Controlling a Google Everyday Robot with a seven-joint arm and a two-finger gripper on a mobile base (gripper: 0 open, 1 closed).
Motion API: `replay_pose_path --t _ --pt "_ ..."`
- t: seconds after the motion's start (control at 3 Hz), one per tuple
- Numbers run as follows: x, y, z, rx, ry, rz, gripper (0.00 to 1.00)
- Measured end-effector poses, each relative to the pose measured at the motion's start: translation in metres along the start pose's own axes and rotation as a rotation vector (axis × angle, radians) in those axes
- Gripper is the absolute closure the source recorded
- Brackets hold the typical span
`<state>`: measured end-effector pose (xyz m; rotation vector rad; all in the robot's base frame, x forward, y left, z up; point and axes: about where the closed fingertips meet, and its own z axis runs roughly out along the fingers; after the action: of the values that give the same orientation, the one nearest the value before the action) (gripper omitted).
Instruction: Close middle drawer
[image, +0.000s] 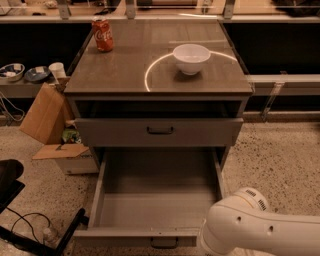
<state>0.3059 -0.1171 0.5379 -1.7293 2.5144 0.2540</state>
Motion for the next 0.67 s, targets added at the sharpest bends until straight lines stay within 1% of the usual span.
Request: replay_pose_path --t 0.33,0.67 --pt "0.019 0.005 0.043 -0.012 0.022 -0.003 0.12" --pt "0.033 -0.003 0.078 0.016 0.009 -0.033 0.35"
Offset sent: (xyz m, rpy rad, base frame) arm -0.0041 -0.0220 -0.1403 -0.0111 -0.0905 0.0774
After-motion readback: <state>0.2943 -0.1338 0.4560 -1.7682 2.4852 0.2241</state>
